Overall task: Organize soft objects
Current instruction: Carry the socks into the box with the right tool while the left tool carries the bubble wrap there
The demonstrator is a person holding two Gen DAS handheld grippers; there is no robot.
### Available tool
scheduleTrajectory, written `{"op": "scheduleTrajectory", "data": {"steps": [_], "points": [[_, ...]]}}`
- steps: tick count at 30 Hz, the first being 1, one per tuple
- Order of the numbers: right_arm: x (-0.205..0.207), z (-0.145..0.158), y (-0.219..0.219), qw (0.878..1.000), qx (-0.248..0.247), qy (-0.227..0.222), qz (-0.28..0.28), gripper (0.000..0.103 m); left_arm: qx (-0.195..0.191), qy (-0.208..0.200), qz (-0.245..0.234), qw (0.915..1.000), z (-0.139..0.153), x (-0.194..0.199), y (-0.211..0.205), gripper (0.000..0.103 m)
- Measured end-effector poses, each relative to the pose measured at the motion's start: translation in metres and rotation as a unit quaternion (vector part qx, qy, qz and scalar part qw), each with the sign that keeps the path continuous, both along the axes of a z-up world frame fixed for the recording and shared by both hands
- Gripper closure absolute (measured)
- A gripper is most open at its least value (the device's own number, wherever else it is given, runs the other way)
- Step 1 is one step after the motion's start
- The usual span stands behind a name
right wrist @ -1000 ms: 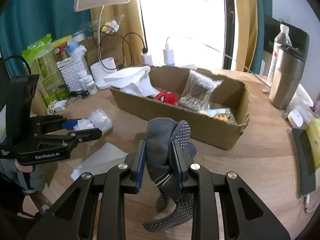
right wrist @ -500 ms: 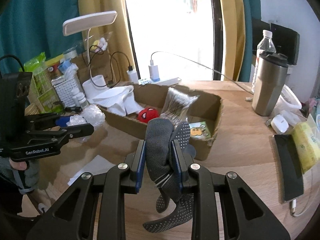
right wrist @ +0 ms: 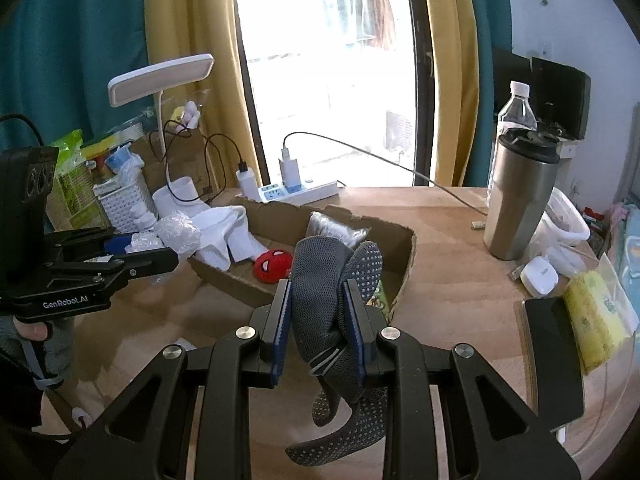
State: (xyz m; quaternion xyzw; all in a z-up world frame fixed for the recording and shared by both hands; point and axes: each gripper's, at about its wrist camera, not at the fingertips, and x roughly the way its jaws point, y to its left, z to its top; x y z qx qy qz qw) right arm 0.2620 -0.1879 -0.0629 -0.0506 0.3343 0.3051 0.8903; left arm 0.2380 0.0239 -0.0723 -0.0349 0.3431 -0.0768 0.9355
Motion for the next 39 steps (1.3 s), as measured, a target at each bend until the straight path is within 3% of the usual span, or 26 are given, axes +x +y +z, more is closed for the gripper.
{"op": "scheduleTrajectory", "data": {"steps": [15,39], "points": [[0.030,0.006,0.002,1.000,0.003,-0.008,-0.007,0.076,0.002,-0.009,-0.017,0.9998,0.009,0.033,-0.003,0.063],[0.074,-0.021,0.008,1.000,0.008,0.018,-0.016,0.076,-0.012,0.032,-0.048,0.9983,-0.027,0.079,-0.025,0.063]]}}
